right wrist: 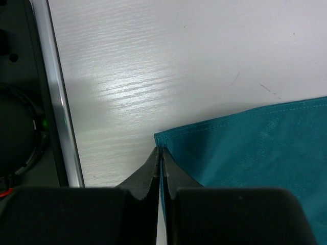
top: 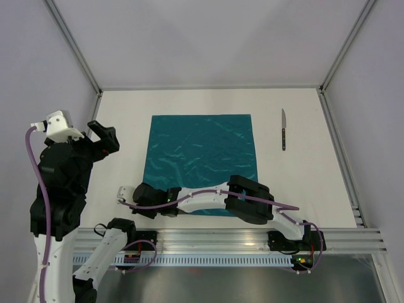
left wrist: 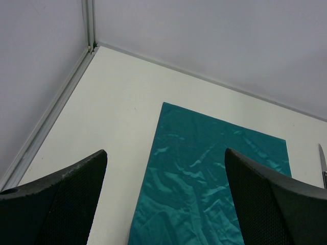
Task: Fold the napkin, place the utensils inside, and roll it up
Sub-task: Fold the napkin at the center of the board.
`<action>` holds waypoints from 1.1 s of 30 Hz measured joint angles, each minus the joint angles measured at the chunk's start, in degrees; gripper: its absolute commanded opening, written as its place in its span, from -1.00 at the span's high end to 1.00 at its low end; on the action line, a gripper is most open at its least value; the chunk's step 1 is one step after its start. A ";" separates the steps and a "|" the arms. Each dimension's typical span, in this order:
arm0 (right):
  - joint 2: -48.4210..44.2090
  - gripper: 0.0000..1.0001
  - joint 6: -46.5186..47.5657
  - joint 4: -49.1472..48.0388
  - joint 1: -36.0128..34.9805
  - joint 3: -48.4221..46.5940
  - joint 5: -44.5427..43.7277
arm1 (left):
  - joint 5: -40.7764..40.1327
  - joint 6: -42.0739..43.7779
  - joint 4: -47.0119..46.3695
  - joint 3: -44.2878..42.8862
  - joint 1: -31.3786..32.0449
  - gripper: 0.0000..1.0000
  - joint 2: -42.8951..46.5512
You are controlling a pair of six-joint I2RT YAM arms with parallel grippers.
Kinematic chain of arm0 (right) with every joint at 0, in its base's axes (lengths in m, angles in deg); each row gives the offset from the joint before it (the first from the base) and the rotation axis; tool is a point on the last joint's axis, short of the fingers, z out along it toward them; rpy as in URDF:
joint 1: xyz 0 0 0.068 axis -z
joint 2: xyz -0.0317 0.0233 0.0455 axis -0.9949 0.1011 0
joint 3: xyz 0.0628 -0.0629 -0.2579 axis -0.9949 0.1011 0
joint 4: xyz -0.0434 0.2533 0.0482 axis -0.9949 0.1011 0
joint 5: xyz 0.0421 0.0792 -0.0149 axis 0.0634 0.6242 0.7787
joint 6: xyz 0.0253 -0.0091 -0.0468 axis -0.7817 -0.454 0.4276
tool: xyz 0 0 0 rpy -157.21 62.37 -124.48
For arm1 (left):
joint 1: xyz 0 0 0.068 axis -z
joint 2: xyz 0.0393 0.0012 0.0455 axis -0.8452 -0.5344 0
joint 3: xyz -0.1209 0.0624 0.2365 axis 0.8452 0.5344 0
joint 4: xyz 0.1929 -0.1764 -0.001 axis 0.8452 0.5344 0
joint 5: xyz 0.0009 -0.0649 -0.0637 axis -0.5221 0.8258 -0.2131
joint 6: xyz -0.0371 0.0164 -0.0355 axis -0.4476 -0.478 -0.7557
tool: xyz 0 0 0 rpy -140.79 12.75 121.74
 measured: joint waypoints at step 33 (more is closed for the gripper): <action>4.09 0.19 -2.80 5.49 0.68 -7.80 2.14 | -0.24 0.00 -0.07 0.55 0.00 -0.99 0.02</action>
